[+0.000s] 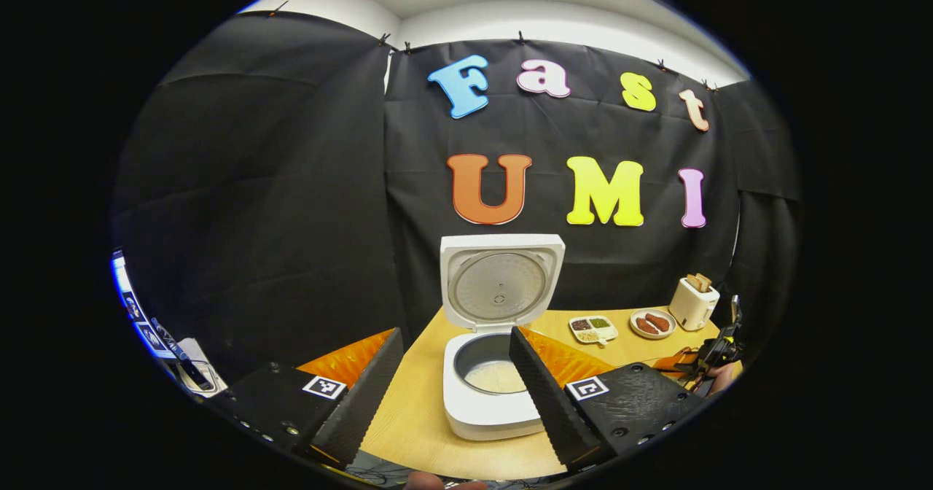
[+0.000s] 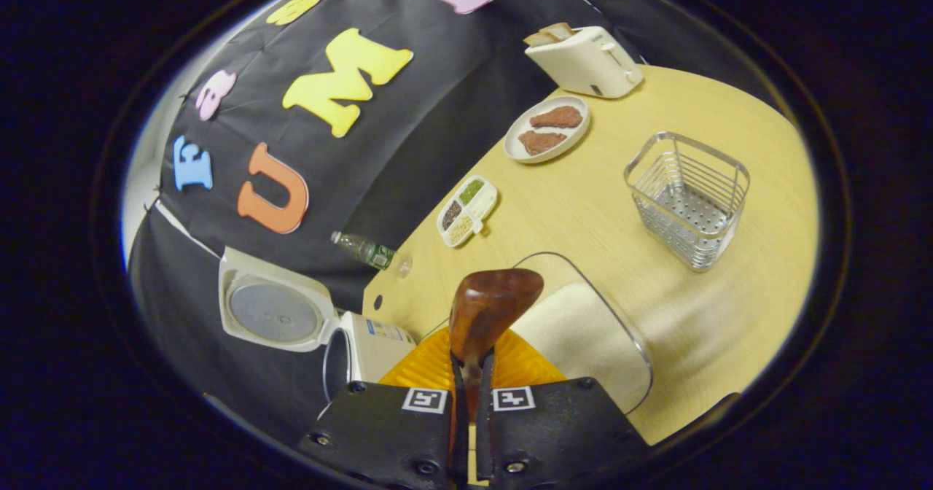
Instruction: Close the left gripper, press the button to open the rice cooker; take a wooden spoon from the chopstick holder with the right hand, scoop a spoonful of rice and pour it into the rice cooker, then put the wooden spoon back into the chopstick holder.
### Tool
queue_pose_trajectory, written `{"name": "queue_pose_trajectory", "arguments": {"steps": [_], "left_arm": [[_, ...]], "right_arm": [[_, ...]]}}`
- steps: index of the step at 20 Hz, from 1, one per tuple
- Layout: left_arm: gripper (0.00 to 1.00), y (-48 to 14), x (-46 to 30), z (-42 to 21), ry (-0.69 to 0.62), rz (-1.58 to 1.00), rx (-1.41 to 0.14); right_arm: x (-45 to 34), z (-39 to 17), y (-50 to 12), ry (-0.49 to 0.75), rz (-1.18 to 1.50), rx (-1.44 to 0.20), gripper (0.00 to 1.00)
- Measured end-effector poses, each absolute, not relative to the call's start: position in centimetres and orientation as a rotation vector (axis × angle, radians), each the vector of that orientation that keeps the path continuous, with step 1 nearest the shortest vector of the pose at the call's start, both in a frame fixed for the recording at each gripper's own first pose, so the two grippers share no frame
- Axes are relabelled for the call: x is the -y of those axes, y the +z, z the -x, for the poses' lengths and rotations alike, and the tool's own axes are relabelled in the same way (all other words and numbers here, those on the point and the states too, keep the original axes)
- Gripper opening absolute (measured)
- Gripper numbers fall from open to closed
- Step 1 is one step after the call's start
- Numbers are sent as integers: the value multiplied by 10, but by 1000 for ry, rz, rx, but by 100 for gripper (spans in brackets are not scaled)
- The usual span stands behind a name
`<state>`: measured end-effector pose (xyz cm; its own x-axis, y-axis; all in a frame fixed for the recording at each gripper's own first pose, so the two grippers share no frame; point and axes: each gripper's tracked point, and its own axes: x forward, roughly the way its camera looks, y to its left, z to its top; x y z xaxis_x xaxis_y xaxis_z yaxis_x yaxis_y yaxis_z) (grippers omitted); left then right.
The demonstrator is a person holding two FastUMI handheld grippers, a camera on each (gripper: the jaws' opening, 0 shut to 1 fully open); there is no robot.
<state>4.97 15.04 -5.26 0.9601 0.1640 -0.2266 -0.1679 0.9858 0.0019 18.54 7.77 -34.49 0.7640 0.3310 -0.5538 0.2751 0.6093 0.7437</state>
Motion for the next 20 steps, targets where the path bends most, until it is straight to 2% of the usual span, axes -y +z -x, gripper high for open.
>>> {"name": "queue_pose_trajectory", "arguments": {"steps": [5, 10, 15, 20], "left_arm": [[94, -47, -133, -56, 136, 25, -206], [94, -45, -130, -52, 139, 18, -179], [94, -46, -143, -36, 175, 11, -144], [94, -56, -151, -26, 200, 38, -124]], "right_arm": [[-50, -186, -297, 43, -1096, -634, 9], [-55, -194, -230, 137, -1075, -549, 9], [-107, -215, -167, 247, -1096, -504, 9], [-194, -239, -137, 356, -1040, -531, 9]]}}
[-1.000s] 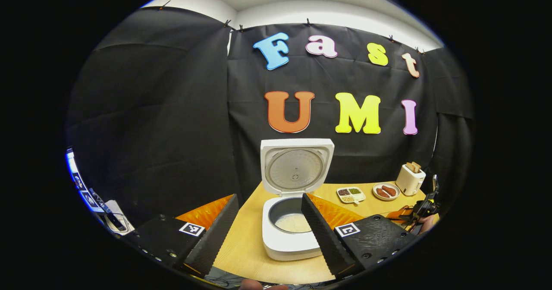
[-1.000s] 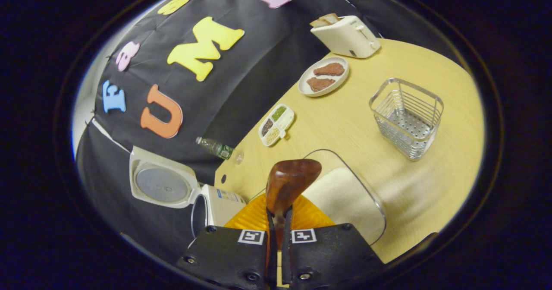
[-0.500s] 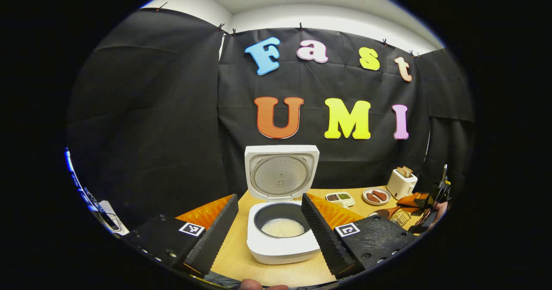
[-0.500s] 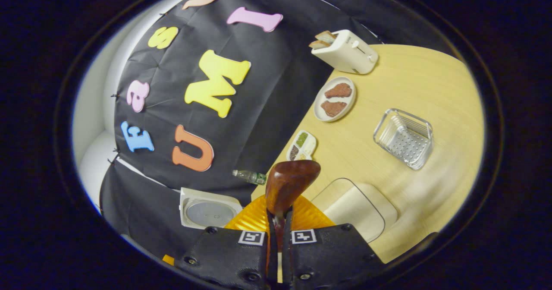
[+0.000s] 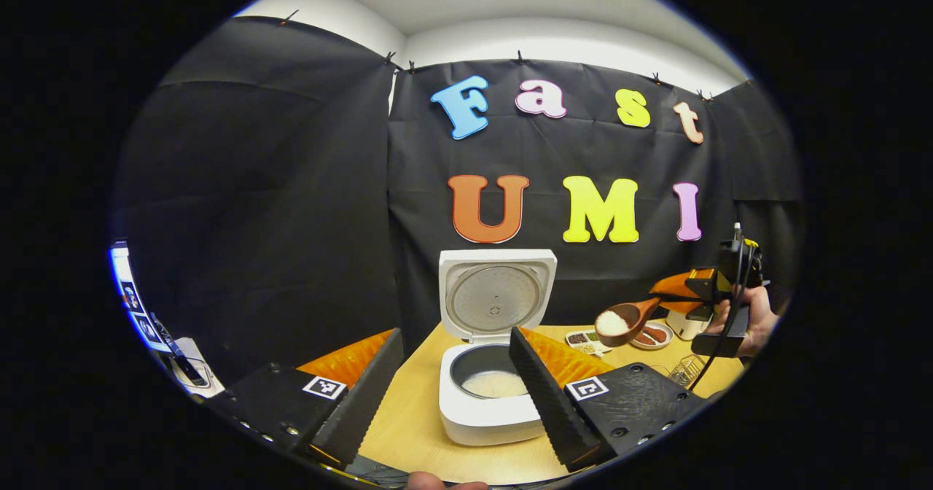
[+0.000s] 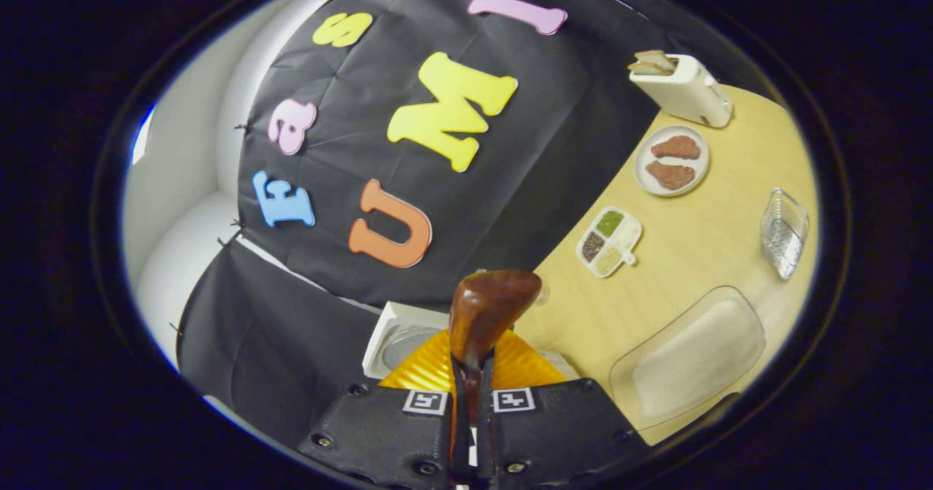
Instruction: Close the left gripper, press the button to open the rice cooker; take a wooden spoon from the chopstick holder with the right hand, scoop a spoonful of rice and pour it into the rice cooker, then put the wooden spoon back into the chopstick holder.
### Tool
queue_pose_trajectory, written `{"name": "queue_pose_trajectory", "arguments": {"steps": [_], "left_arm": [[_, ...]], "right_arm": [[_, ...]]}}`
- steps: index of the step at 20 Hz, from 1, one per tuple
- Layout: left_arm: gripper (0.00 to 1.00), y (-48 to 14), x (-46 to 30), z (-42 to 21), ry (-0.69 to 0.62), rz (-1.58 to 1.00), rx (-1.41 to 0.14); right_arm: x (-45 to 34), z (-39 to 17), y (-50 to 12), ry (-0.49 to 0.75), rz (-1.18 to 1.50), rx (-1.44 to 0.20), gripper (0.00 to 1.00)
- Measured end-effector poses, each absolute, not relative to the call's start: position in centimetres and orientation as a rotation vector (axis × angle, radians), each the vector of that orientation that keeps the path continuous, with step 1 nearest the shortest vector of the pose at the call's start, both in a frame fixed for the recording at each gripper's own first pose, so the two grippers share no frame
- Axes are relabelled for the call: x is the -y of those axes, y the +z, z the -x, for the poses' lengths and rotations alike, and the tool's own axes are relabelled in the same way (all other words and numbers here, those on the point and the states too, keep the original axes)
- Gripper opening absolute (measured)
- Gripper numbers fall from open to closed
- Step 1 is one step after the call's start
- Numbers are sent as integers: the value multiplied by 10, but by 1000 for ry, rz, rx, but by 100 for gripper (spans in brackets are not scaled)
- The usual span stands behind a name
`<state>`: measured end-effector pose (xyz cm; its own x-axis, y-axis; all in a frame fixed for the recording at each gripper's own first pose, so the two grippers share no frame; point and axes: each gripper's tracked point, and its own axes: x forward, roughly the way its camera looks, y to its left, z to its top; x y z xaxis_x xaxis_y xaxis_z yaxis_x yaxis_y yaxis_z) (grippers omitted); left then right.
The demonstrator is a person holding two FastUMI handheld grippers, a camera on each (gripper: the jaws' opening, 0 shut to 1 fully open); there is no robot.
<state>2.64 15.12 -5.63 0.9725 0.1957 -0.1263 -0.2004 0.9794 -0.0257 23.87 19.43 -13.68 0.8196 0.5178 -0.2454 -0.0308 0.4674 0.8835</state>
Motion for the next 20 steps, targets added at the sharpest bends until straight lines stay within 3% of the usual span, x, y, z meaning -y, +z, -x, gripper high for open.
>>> {"name": "queue_pose_trajectory", "arguments": {"steps": [7, 14, 20], "left_arm": [[94, -69, -194, -4, 290, 11, -120], [94, -80, -216, 8, 345, 22, -135], [94, -82, -223, 12, 347, 28, -131]], "right_arm": [[-292, -266, -163, 397, -876, -594, 9], [-334, -273, -194, 404, -666, -643, 9], [-354, -276, -186, 437, -493, -589, 9]]}}
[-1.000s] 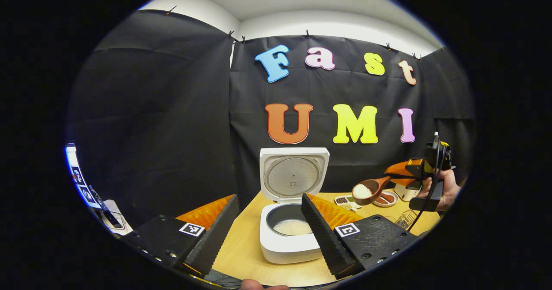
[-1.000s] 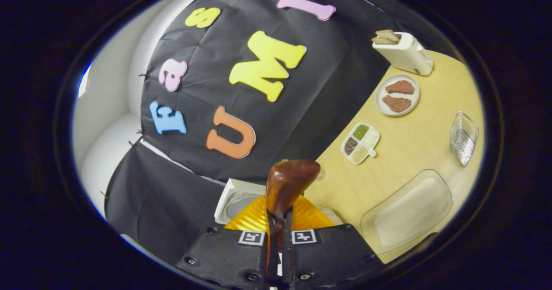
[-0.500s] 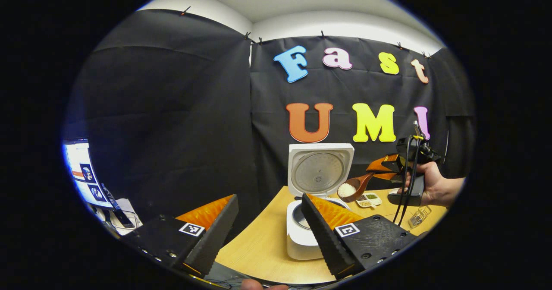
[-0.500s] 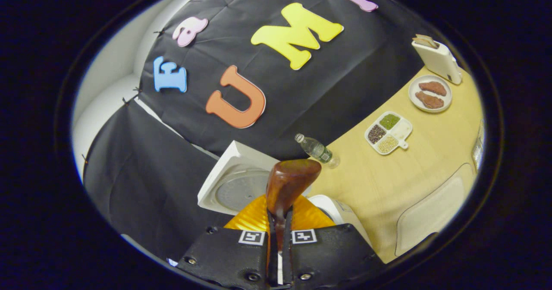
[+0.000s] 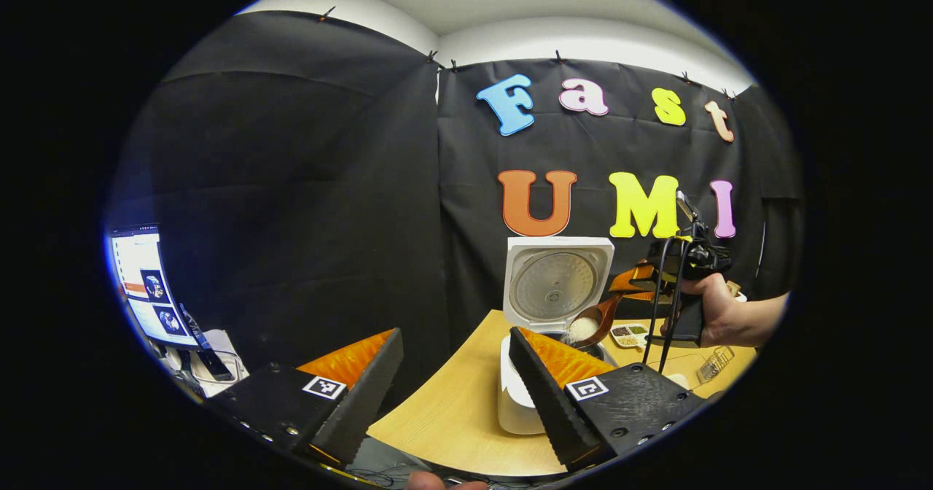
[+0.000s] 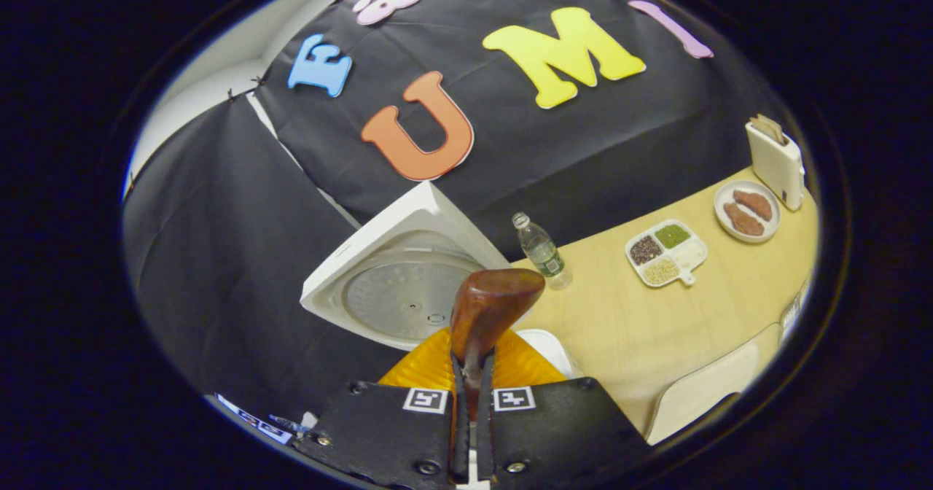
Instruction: Close the left gripper, press the button to open the rice cooker; take a wooden spoon from the chopstick holder with the right hand, scoop a spoonful of rice and pour it into the rice cooker, then put the wooden spoon back into the chopstick holder.
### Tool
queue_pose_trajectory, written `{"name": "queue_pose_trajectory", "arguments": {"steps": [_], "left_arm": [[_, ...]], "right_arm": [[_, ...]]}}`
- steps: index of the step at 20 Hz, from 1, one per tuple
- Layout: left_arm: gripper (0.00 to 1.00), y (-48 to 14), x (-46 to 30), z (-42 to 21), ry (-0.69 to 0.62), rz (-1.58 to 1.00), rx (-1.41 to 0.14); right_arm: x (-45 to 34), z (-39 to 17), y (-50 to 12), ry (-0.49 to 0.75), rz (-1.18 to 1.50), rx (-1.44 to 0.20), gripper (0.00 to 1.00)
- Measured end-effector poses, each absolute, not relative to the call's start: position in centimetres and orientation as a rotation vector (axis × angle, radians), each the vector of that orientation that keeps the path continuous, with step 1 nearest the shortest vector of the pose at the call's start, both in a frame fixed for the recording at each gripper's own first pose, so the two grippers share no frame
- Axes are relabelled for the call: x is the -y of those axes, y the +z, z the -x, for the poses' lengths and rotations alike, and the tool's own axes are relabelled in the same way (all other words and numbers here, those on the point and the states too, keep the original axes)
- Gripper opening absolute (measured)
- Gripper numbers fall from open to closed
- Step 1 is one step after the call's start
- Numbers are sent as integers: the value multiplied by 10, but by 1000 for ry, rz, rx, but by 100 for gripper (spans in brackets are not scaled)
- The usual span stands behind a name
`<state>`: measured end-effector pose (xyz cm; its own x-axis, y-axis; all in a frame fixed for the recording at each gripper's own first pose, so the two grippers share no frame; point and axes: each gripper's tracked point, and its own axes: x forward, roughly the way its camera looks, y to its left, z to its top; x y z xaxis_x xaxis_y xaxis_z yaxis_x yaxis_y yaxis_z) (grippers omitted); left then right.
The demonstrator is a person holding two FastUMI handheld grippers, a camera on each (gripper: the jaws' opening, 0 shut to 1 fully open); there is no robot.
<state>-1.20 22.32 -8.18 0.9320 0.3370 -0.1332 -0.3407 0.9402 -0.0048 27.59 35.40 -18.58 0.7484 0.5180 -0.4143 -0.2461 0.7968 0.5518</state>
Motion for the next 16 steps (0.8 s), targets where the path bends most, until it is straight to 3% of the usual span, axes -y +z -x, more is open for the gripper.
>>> {"name": "queue_pose_trajectory", "arguments": {"steps": [16], "left_arm": [[94, -103, -217, 8, 331, 70, -156]], "right_arm": [[-389, -272, -149, 535, 23, -383, 9]]}}
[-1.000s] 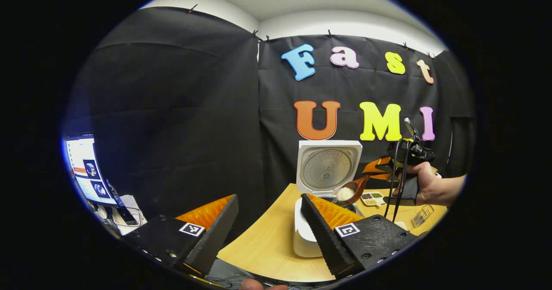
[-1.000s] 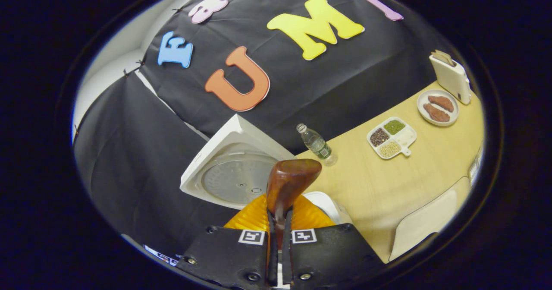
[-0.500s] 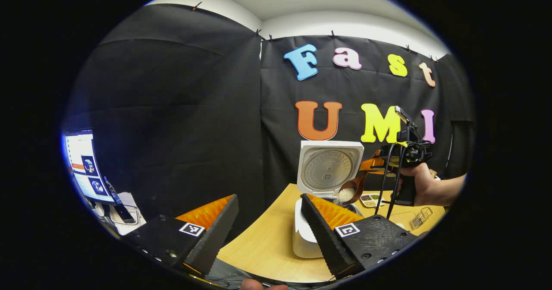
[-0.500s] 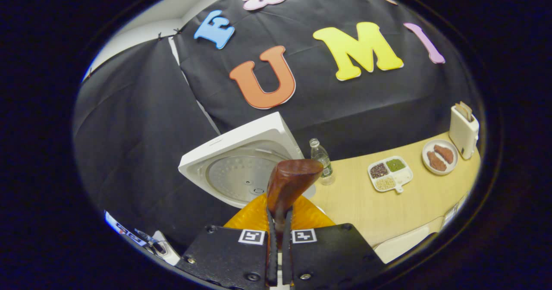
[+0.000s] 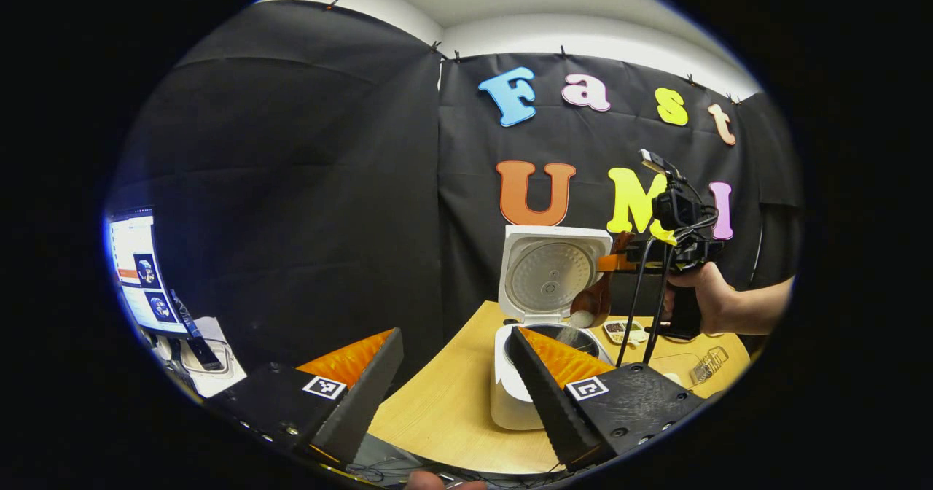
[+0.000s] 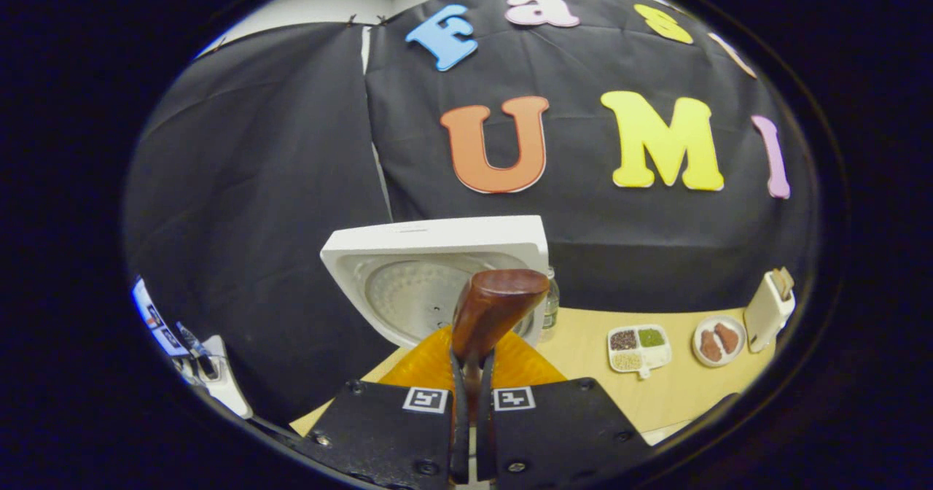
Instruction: Close the left gripper, press the button to open the rice cooker; take a wooden spoon from the chopstick holder with the right hand, scoop a spoonful of rice and pour it into the rice cooker, then put the wooden spoon back into the chopstick holder.
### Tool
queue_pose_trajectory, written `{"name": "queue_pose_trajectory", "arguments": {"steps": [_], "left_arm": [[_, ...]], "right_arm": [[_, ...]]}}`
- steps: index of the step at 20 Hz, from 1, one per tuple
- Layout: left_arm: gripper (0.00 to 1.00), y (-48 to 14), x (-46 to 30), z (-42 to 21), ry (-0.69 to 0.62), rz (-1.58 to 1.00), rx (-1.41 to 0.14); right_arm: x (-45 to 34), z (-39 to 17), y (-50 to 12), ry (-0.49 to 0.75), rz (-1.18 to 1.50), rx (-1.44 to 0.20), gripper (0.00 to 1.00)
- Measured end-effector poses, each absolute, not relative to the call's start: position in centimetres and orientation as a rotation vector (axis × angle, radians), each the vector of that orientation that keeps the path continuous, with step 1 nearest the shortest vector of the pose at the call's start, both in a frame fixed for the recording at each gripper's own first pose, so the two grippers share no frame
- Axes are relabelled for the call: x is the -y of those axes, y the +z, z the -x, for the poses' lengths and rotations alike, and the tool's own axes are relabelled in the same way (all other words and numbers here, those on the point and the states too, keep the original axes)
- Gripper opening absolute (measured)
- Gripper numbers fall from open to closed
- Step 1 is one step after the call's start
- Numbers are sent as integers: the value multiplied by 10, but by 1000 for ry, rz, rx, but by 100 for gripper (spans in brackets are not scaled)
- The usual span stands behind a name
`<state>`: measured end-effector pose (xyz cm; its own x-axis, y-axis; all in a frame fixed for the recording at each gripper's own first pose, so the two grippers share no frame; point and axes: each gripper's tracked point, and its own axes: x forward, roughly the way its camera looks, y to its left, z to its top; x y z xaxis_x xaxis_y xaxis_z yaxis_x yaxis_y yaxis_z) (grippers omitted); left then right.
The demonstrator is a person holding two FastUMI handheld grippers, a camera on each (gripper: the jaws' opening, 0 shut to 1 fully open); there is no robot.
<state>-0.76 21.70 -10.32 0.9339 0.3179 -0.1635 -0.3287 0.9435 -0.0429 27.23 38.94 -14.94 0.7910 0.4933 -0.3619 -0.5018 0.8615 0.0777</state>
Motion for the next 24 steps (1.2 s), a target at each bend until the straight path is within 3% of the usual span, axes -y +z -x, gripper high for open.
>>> {"name": "queue_pose_trajectory", "arguments": {"steps": [13, 24], "left_arm": [[94, -106, -209, 13, 330, 54, -147], [94, -106, -203, 19, 327, 75, -142]], "right_arm": [[-423, -240, -134, 663, 374, -198, 10], [-405, -218, -110, 663, 255, -187, 10]]}}
